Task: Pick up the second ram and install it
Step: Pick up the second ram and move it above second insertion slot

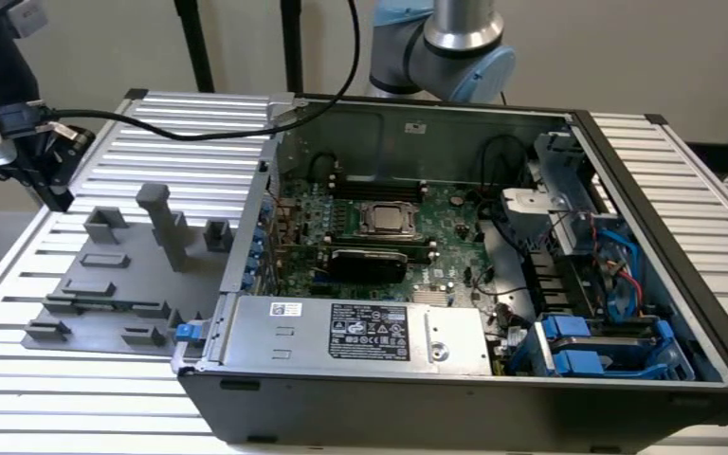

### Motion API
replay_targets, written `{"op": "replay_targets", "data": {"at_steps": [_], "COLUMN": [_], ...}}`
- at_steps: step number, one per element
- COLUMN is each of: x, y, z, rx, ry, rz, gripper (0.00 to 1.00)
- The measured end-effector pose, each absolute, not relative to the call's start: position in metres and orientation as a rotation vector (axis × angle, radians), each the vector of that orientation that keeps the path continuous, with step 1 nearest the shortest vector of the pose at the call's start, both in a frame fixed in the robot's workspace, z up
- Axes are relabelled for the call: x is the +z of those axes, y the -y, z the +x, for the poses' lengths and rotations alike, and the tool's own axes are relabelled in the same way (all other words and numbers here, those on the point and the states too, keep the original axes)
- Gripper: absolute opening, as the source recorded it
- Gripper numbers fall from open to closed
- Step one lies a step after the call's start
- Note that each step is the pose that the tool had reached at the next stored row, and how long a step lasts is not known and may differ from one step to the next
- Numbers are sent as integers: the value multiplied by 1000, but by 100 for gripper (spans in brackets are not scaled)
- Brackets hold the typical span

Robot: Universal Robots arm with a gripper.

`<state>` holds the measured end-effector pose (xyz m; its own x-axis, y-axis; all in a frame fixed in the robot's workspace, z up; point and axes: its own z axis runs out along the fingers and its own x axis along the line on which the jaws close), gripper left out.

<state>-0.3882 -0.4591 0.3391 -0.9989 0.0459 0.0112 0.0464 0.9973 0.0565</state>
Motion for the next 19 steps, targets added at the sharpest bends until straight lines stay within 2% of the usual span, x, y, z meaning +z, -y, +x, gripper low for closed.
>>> {"op": "replay_targets", "data": {"at_steps": [12,19], "x": [339,331], "y": [459,459], "z": [-388,-388], "rx": [-89,-88], "ry": [3130,3124], "rz": [-62,135], "gripper": [11,11]}}
